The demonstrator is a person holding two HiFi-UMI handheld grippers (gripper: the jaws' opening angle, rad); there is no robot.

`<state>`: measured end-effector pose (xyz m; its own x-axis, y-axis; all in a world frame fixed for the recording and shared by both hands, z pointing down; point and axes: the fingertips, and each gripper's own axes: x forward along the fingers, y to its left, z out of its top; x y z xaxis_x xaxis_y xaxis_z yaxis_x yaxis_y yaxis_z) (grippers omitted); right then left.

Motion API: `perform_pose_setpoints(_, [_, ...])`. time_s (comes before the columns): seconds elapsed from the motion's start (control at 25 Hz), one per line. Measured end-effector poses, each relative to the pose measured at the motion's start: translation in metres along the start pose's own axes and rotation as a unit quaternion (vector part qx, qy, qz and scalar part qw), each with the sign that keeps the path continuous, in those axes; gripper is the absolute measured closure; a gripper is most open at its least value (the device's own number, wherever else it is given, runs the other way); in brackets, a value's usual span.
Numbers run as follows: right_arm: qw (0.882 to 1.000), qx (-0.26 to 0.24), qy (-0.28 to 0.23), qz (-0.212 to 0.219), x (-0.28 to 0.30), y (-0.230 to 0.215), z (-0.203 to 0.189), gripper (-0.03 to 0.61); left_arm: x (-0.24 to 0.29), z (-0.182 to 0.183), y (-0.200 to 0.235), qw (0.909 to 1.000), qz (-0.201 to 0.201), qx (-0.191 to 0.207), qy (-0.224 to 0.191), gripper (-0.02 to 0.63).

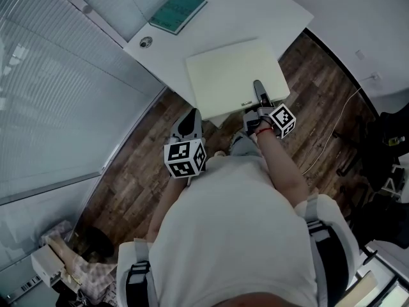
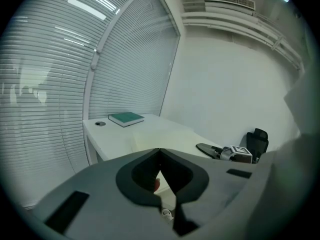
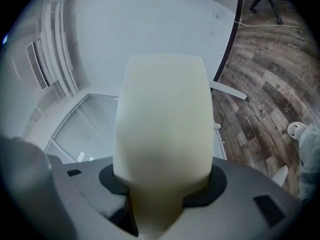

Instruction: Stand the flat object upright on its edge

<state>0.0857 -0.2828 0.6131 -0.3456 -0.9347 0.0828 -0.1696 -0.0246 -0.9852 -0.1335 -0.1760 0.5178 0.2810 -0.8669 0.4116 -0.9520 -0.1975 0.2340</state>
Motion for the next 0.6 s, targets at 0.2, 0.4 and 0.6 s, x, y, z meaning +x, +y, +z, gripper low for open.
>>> perform_pose_setpoints(0.2, [1.0,-0.008,-0.005,0.007,-0.003,0.015,0.002,0.319,-0.005,-0.001,0.001,1.0,-0.006,-0.005,-0.003,0.597])
perform_pose_setpoints(0.4, [0.999,-0.039,-0.012,0.013,-0.005,0.039,0.006,0.319,-0.009,-0.001,0.003,0.9999,-0.009,-0.011,-0.007,0.597])
perform_pose_setpoints(0.6, [0.996,-0.082,-0.017,0.028,-0.002,0.074,0.015,0.319,-0.013,0.0,0.007,0.9997,-0.01,-0.019,-0.009,0.597])
